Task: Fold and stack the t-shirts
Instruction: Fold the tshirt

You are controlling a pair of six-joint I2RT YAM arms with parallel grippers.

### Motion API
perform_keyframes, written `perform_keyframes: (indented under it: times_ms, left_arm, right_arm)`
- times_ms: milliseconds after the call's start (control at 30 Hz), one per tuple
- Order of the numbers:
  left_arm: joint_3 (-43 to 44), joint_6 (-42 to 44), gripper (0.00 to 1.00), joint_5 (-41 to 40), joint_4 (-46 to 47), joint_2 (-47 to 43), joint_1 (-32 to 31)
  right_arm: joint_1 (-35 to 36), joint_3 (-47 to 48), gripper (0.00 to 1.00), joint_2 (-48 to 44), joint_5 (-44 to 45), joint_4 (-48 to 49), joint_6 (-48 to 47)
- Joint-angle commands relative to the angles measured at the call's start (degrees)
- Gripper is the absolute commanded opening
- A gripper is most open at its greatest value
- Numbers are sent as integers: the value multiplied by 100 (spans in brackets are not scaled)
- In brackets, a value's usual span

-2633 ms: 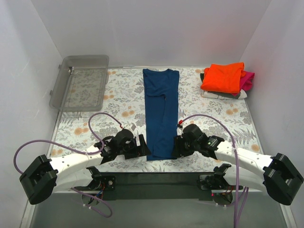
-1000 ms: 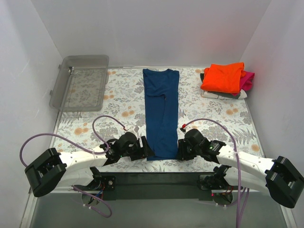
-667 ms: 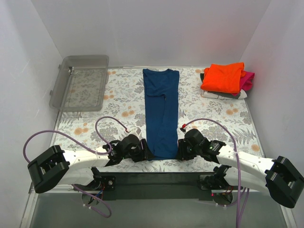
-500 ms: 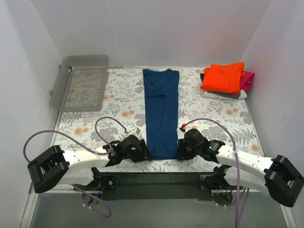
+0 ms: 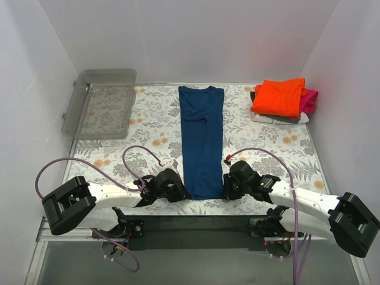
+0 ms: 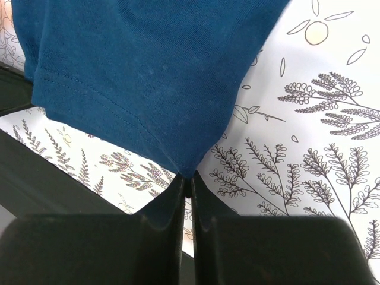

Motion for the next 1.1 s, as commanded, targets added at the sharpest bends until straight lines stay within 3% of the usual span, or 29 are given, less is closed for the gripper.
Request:
perform_keyframes:
  times_ms: [0, 367, 633, 867, 1067]
  left_arm:
    - [-265, 259, 0, -307, -909, 545, -43]
    - [-423, 497, 0, 484, -996, 238, -227]
    - [-397, 224, 0, 642, -1629, -438, -588]
    - [-46, -22, 0, 160, -1928, -1500, -597]
    - [130, -145, 0, -781, -1858, -1933, -579]
  right_arm:
    - [34, 109, 1, -18, -14, 111, -111]
    - [78, -66, 1, -97, -699, -293, -410]
    - [289, -129, 1, -457, -946, -837, -305]
    - [333, 504, 1, -852, -612, -1049, -322]
    - [333, 1119, 1, -714, 47, -1075, -577]
